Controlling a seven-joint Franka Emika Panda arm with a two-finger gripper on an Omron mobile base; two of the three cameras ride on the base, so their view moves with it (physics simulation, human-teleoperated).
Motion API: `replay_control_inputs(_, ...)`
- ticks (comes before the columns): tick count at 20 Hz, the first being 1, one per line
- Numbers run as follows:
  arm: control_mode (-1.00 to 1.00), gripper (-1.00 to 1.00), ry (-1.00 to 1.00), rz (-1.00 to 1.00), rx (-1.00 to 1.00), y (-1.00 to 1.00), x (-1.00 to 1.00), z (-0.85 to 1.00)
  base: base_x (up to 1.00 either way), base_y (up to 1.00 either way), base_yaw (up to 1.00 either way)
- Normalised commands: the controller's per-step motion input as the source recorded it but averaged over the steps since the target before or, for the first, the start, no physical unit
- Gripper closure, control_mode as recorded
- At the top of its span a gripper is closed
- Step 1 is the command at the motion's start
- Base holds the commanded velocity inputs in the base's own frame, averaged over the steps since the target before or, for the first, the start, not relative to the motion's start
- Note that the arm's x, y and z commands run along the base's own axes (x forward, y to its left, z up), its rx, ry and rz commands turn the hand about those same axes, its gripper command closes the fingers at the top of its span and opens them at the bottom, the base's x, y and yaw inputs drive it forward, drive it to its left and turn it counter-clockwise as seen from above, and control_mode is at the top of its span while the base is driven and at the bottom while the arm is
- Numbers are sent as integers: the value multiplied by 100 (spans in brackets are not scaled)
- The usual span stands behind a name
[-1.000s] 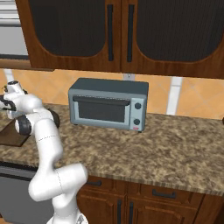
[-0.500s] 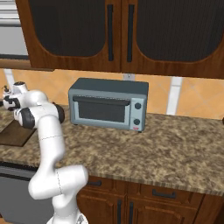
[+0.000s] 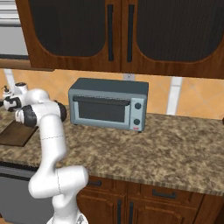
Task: Pick up the sponge from the counter and clean the cutting board by briefly scrubbing or pressing down on the cutting board. Once finished, release the sponge.
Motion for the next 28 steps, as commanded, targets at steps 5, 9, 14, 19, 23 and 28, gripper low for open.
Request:
replay_control_inputs(5, -100, 100, 0, 1, 0, 23, -75, -2, 0, 0, 0)
replay_control_inputs(9, -100, 100, 0, 0, 0, 0, -65, 0, 0, 0, 0)
replay_control_inputs(14, -100, 100, 0, 0, 0, 0, -95, -6, 0, 0, 0)
replay_control_inputs(19, -100, 100, 0, 0, 2, -4, -100, -16, 0, 0, 0)
replay_control_inputs(23, -100, 100, 0, 0, 7, -17, -96, -15, 0, 0, 0)
replay_control_inputs(28, -100, 100, 0, 2, 1, -32, -28, -4, 0, 0, 0)
